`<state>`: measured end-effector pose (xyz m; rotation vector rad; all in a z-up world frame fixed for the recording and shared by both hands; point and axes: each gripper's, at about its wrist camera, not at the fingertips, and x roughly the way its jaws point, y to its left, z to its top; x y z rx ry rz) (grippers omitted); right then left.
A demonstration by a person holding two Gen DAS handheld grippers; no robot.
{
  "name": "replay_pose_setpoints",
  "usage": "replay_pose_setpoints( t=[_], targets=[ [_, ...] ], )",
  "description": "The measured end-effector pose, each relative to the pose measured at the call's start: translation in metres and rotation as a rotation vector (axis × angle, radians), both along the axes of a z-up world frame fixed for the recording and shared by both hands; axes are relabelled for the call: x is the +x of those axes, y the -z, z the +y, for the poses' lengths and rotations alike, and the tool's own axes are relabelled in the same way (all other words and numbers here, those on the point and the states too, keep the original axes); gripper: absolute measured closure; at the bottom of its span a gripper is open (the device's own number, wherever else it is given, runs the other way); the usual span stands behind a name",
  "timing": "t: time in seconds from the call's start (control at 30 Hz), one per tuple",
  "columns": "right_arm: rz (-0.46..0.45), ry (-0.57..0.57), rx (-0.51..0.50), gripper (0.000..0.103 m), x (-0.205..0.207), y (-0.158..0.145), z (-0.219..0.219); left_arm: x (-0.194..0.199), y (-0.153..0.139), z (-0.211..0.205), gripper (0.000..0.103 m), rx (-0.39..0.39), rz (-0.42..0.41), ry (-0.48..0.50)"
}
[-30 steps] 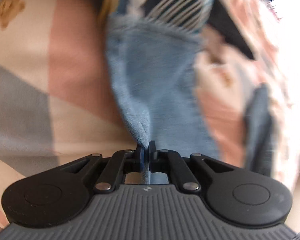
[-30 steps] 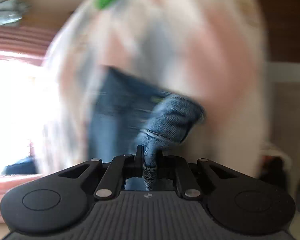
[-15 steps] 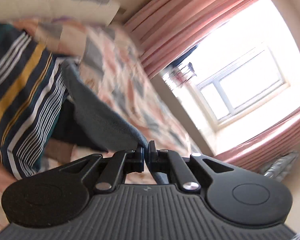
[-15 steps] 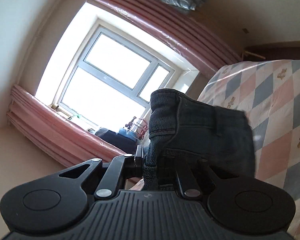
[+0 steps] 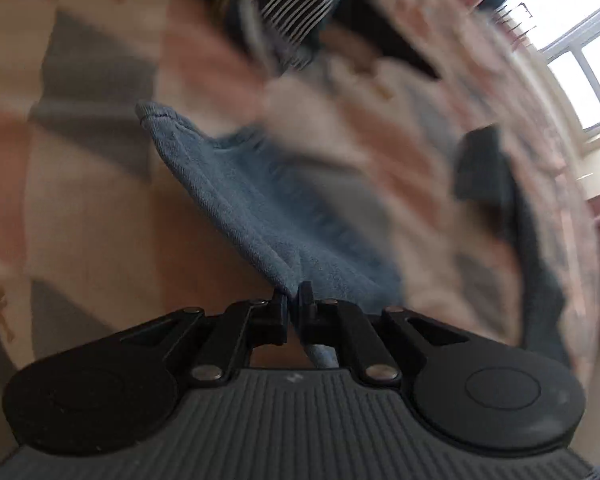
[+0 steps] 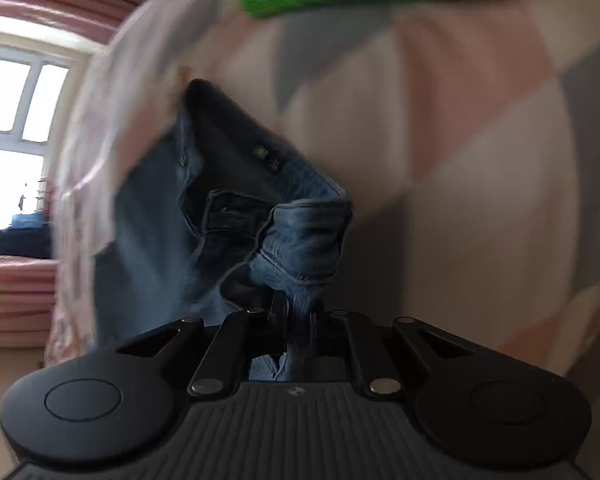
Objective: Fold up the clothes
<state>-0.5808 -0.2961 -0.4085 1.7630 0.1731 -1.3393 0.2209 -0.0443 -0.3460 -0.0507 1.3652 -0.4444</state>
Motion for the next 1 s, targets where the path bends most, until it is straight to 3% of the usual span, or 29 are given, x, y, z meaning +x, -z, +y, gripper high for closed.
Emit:
replay_pose_setpoints(
  t=[0.03, 0.07, 0.1, 0.17, 0.27, 0.33, 0.37, 0.4, 0.43, 0.47, 0.5, 0.6, 0.67, 0.73, 0.8, 0.93, 1.0],
  targets=[
    [-0.060, 0.045, -0.021, 0.092, -0.008, 0.010, 0.011, -0.005, 0.022, 0.005, 0.093, 0.047, 0.004, -0.023],
    [-0.094, 0.074, -0.044, 0.092, -0.012, 0.014, 0.019, -0.011, 0.032, 0.014, 0.086, 0.044, -0.010, -0.057],
    [-0.096, 0.072, -0.066, 0.085, -0.013, 0.013, 0.022, -0.015, 0.036, 0.023, 0.083, 0.018, -0.020, -0.094],
    [-0.091, 0.027, -0.128, 0.080, -0.009, 0.001, 0.014, -0.014, 0.037, 0.036, 0.082, -0.048, -0.020, -0.143],
    [-0.108, -0.007, -0.162, 0.055, -0.002, 0.005, 0.002, -0.007, 0.033, 0.047, 0.073, -0.100, -0.050, -0.174],
    [-0.100, -0.015, -0.141, 0.054, 0.005, 0.012, -0.003, -0.003, 0.031, 0.053, 0.070, -0.135, -0.068, -0.207],
    [-0.096, -0.019, -0.130, 0.057, 0.009, 0.015, -0.006, -0.001, 0.033, 0.057, 0.070, -0.158, -0.069, -0.241],
    [-0.092, -0.023, -0.120, 0.087, 0.013, 0.018, -0.009, 0.002, 0.036, 0.056, 0.070, -0.173, -0.070, -0.270],
    [-0.083, -0.029, -0.113, 0.094, 0.017, 0.018, -0.012, 0.005, 0.034, 0.054, 0.074, -0.169, -0.082, -0.288],
    [-0.053, -0.043, -0.128, 0.094, 0.019, 0.009, -0.012, 0.006, 0.030, 0.053, 0.099, -0.156, -0.101, -0.301],
    [-0.024, -0.057, -0.142, 0.094, 0.021, -0.001, -0.013, 0.008, 0.023, 0.053, 0.102, -0.148, -0.128, -0.301],
    [0.007, -0.108, -0.210, 0.096, 0.019, -0.041, -0.011, 0.007, -0.019, 0.053, 0.102, -0.218, -0.222, -0.216],
    [0.017, -0.136, -0.256, 0.097, 0.014, -0.069, -0.007, -0.002, -0.043, 0.054, 0.102, -0.216, -0.301, -0.118],
    [0.055, -0.132, -0.244, 0.097, 0.002, -0.080, 0.002, -0.009, -0.050, 0.058, 0.102, -0.208, -0.327, -0.051],
    [0.083, -0.113, -0.201, 0.097, -0.012, -0.079, 0.013, -0.017, -0.037, 0.066, 0.097, -0.175, -0.301, -0.025],
    [0.102, -0.052, -0.057, 0.095, -0.031, -0.027, 0.035, -0.030, 0.024, 0.079, 0.096, -0.028, -0.207, -0.019],
    [0.093, -0.029, -0.034, 0.094, -0.029, -0.015, 0.033, -0.034, 0.039, 0.086, 0.093, -0.013, -0.212, -0.042]
  ],
)
